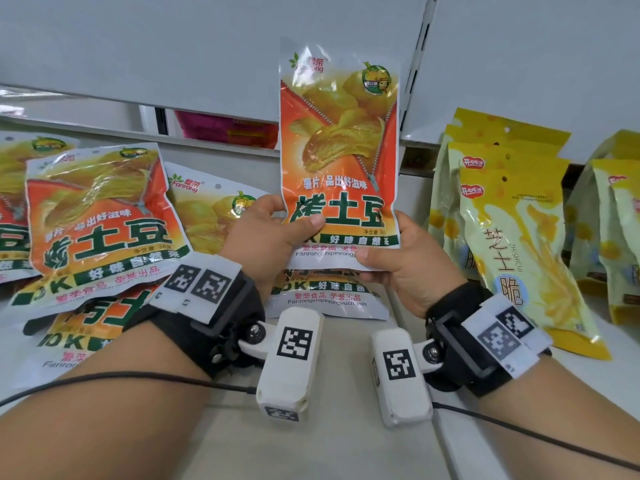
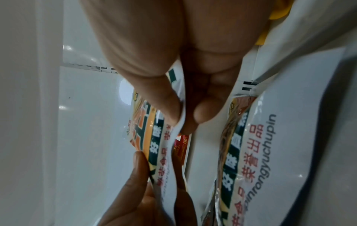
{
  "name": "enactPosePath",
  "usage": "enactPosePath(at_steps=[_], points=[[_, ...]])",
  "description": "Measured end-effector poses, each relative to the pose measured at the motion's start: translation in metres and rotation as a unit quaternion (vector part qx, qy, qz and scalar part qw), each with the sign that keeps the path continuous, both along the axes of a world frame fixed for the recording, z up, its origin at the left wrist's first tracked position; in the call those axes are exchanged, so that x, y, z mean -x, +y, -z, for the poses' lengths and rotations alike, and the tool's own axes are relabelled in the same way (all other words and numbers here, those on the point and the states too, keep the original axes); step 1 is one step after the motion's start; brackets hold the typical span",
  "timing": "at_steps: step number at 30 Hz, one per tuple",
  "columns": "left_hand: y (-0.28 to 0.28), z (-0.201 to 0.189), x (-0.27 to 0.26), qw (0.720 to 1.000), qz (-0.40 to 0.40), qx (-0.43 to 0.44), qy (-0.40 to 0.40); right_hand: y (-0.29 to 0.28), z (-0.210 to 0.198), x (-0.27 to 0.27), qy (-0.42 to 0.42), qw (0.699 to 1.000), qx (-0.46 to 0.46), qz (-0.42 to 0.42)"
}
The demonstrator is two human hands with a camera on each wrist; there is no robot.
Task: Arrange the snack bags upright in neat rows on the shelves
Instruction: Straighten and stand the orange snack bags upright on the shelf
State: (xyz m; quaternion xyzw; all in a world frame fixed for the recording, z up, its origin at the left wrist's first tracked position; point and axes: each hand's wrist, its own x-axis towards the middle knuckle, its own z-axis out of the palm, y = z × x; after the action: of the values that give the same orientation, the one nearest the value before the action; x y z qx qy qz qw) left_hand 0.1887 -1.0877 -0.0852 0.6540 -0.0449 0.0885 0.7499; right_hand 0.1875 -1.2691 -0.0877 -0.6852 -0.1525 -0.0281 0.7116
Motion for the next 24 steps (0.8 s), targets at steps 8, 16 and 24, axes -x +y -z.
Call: enactPosePath(at_steps=[8,16,24], points=[[0.000,-0.002,0.001,0.999,0.036,-0.009,0.004,-0.003,-0.006,-0.004,0.015,0.995,-0.025,0.095],[-0.001,0.001,-0.001,0.999,0.027,0.009,-0.020,-0.004,-0.006,-0.004,0.008,0.993,-0.022,0.112],[-0.003,-0.006,0.004,0.997,0.021,0.043,-0.056,-0.001,-0.013,0.007,-0.046,0.997,-0.002,0.061]])
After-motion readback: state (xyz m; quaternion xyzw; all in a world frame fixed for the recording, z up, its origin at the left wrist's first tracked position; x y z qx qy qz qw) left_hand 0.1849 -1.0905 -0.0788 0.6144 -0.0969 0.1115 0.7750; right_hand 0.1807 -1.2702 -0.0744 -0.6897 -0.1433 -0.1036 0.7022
